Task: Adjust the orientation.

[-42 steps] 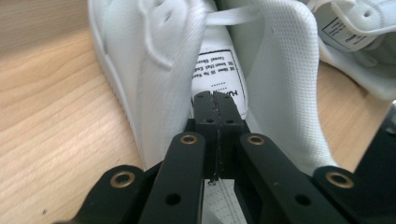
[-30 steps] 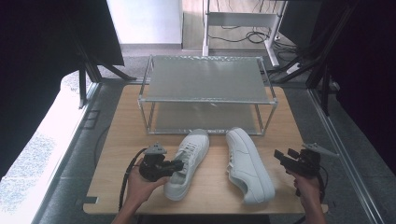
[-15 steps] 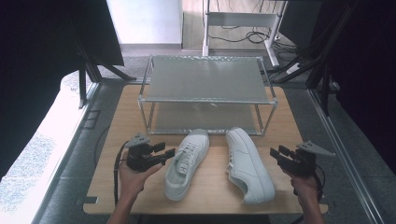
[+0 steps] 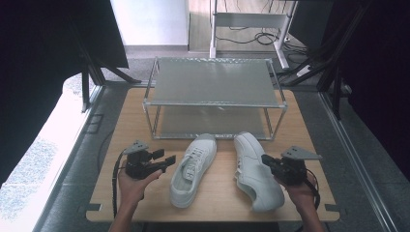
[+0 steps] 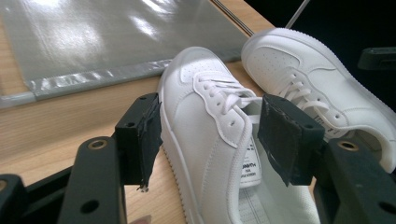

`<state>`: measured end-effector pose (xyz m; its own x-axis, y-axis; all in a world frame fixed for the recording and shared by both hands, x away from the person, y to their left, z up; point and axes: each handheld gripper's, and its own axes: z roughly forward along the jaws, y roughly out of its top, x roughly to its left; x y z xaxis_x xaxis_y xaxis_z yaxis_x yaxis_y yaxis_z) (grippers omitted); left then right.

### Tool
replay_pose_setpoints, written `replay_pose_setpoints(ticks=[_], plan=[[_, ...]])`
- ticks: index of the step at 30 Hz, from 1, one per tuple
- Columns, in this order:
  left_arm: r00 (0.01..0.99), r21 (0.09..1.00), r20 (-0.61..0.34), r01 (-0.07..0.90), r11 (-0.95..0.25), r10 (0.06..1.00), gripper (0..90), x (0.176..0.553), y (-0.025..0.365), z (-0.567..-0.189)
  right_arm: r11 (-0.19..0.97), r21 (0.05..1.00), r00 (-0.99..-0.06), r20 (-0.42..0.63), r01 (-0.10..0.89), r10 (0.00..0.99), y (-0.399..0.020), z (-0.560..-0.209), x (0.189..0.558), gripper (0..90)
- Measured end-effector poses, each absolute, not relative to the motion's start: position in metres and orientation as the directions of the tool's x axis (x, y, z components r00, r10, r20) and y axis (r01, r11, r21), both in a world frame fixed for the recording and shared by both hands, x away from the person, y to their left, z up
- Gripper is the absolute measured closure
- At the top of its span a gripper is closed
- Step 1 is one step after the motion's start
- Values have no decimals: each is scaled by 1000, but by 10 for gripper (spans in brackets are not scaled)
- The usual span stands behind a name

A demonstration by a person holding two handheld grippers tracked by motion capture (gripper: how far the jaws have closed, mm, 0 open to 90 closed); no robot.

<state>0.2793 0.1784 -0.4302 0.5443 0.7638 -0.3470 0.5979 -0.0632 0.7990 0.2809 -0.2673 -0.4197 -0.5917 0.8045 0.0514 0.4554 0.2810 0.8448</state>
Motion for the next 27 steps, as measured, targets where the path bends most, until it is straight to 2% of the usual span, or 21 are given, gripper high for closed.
replay_pose_setpoints(ticks=[5, 11, 20, 27], plan=[[546, 792, -354, 606, -67, 759, 396, 280, 177, -432, 363, 825, -643, 2, 434, 766, -243, -422, 277, 897], [546, 783, -361, 618, -72, 756, 398, 281, 176, -435, 512, 746, -704, -82, 426, 705, -207, -439, 274, 900], [553, 773, -362, 628, -91, 750, 401, 281, 173, -438, 569, 707, -728, -112, 420, 676, -192, -448, 273, 900], [544, 767, -367, 636, -85, 755, 401, 281, 176, -438, 553, 713, -706, -114, 432, 699, -201, -444, 274, 900]])
